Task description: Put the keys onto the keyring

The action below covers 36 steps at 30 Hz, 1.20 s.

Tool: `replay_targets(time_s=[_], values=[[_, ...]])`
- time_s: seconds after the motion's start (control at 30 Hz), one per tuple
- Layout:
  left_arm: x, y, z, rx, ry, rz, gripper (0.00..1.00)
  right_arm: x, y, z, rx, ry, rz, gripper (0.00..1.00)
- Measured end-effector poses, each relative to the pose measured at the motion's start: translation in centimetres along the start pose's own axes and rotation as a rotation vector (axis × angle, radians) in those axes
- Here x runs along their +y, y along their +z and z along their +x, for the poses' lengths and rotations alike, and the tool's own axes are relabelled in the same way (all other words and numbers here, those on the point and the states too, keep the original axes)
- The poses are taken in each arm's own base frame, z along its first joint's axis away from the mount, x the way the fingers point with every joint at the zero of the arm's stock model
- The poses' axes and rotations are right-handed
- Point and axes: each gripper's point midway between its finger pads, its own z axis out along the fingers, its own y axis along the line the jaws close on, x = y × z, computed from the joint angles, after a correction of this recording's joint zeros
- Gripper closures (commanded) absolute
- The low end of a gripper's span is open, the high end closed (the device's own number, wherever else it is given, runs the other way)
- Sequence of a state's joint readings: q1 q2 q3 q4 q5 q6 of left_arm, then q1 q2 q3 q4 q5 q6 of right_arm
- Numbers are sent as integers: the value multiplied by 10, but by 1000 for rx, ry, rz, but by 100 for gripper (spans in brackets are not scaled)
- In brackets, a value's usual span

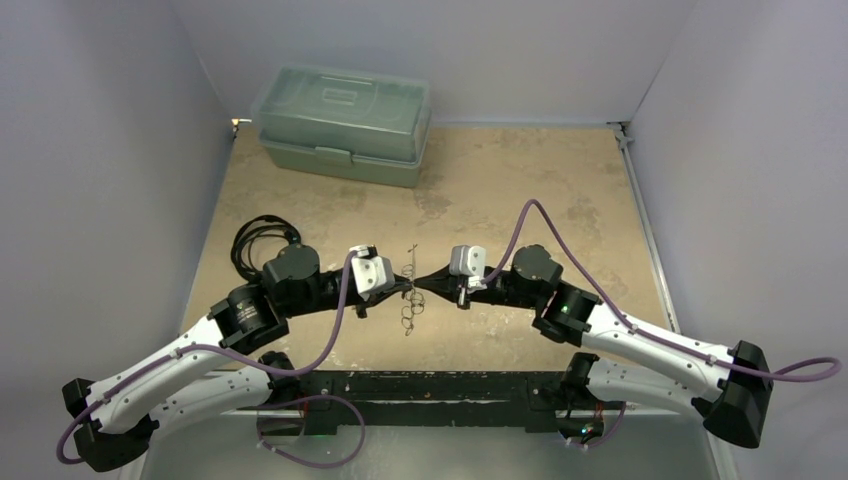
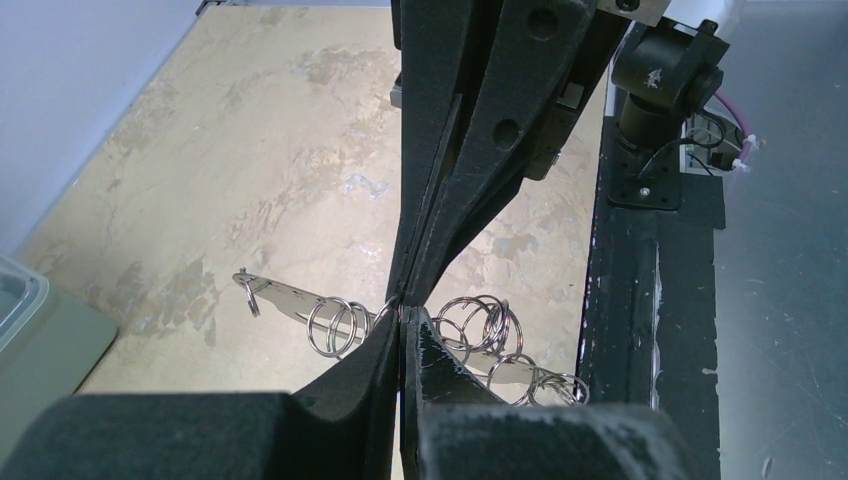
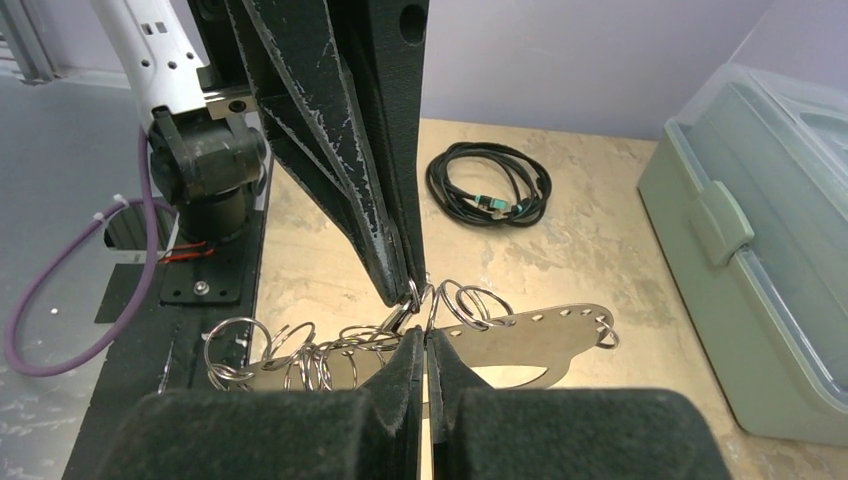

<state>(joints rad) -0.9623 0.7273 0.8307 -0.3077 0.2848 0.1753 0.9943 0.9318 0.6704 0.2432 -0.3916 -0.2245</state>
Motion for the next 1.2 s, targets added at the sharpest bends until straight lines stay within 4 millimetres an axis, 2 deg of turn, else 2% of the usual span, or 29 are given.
replay_targets(time_s=[0.53,1.2], values=[[10,3,6,21,-28,-39,100,-1,1,3,19,-1,22,100],[22,0,8,30,-56,-102,100,0,-2,-3,3,-14,22,100]])
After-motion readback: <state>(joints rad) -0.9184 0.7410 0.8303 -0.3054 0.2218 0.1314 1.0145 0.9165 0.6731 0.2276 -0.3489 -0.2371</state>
